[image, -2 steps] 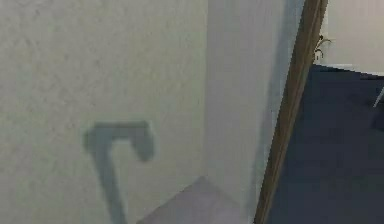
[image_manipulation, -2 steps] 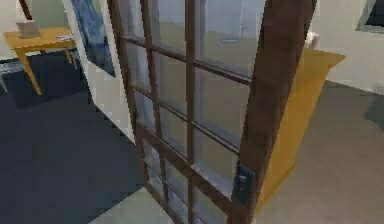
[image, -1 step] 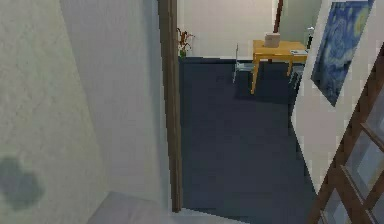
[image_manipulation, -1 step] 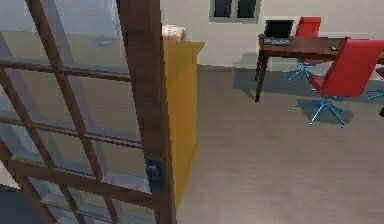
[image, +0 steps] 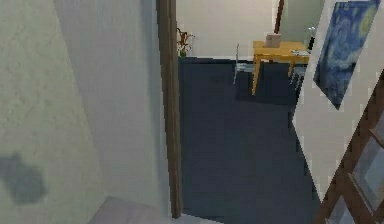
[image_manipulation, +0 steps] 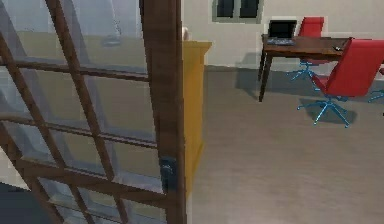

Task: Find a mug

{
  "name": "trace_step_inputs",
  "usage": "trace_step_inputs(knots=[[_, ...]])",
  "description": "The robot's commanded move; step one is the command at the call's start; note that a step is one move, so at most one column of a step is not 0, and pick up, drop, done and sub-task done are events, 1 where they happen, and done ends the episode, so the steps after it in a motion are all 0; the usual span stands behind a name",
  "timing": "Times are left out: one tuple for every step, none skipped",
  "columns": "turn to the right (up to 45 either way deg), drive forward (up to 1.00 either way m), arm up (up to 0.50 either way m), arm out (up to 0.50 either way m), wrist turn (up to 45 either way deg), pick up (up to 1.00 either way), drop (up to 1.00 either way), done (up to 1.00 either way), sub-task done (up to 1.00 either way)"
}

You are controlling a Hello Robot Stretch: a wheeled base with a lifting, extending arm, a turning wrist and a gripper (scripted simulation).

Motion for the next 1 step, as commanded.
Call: trace_step_inputs(knots=[[12.0,0.00,0.00,0.00,0.0,0.00,0.00,0.00,0.00]])
